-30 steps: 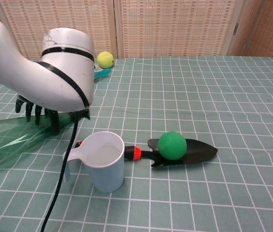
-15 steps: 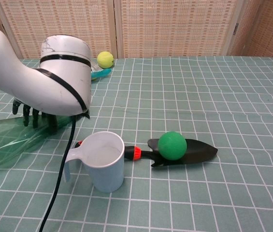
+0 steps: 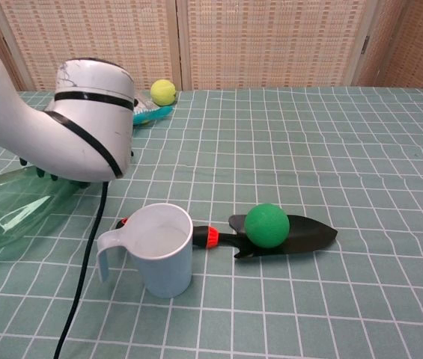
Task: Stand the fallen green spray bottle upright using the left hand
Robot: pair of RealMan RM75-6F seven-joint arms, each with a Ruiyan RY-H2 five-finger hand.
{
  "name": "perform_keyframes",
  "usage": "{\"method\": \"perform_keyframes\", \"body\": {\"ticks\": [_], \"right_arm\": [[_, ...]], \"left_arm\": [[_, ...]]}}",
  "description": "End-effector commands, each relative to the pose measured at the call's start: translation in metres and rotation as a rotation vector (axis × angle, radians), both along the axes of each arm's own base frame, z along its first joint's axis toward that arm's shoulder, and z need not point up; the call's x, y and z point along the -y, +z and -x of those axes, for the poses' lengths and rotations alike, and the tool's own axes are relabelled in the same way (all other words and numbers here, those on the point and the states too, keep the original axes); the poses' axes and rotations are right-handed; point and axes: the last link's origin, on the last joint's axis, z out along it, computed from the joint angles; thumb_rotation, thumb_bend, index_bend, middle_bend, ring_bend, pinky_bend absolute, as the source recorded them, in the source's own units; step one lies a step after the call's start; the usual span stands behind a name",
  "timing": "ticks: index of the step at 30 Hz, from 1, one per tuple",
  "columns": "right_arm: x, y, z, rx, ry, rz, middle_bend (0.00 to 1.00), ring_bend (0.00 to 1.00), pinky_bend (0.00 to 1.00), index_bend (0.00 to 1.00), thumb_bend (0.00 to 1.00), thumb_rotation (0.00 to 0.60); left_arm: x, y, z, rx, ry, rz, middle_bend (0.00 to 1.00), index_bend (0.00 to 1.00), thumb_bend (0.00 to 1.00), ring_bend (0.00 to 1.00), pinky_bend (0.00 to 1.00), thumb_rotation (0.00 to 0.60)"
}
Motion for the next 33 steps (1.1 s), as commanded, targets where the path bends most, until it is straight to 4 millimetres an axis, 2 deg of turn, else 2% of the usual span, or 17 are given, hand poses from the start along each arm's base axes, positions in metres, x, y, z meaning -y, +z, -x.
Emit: {"method": "perform_keyframes", "body": {"ticks": [1,4,11,17,23,33], "right_arm": [[0.0,0.0,0.0,0.003,-0.005,0.001,0.0,0.0,0.0,0.0,0.0,0.6],[0.0,0.001,0.001,0.002,-0.01,0.001,0.0,0.0,0.0,0.0,0.0,0.6],[-0.001,0.0,0.0,-0.007,-0.001,0.001,0.0,0.0,0.0,0.0,0.0,0.6],[-0.001,-0.001,-0.002,-0.021,0.008,0.005,0.0,0.0,0.0,0.0,0.0,0.6],[-0.001,-0.004,-0.003,-0.049,0.016,0.016,0.0,0.0,0.0,0.0,0.0,0.6],[0.002,-0.005,0.001,-0.1,-0.021,0.075,0.0,0.0,0.0,0.0,0.0,0.6]], "left_arm": [[-0.006,0.021,-0.003,-0.002,-0.044,-0.081,0.71,0.56,0.3,0.49,0.3,0.6],[-0.01,0.046,0.0,-0.01,-0.075,-0.152,0.74,0.6,0.31,0.53,0.35,0.6],[-0.015,0.117,-0.003,0.069,-0.203,-0.33,0.76,0.61,0.32,0.54,0.36,0.6],[0.0,0.155,-0.011,0.347,-0.414,-0.493,0.77,0.61,0.32,0.55,0.37,0.6],[0.01,0.154,0.012,0.514,-0.537,-0.611,0.77,0.6,0.32,0.55,0.36,0.6],[0.007,0.129,0.07,0.719,-0.599,-0.781,0.73,0.56,0.32,0.52,0.33,0.6]]}}
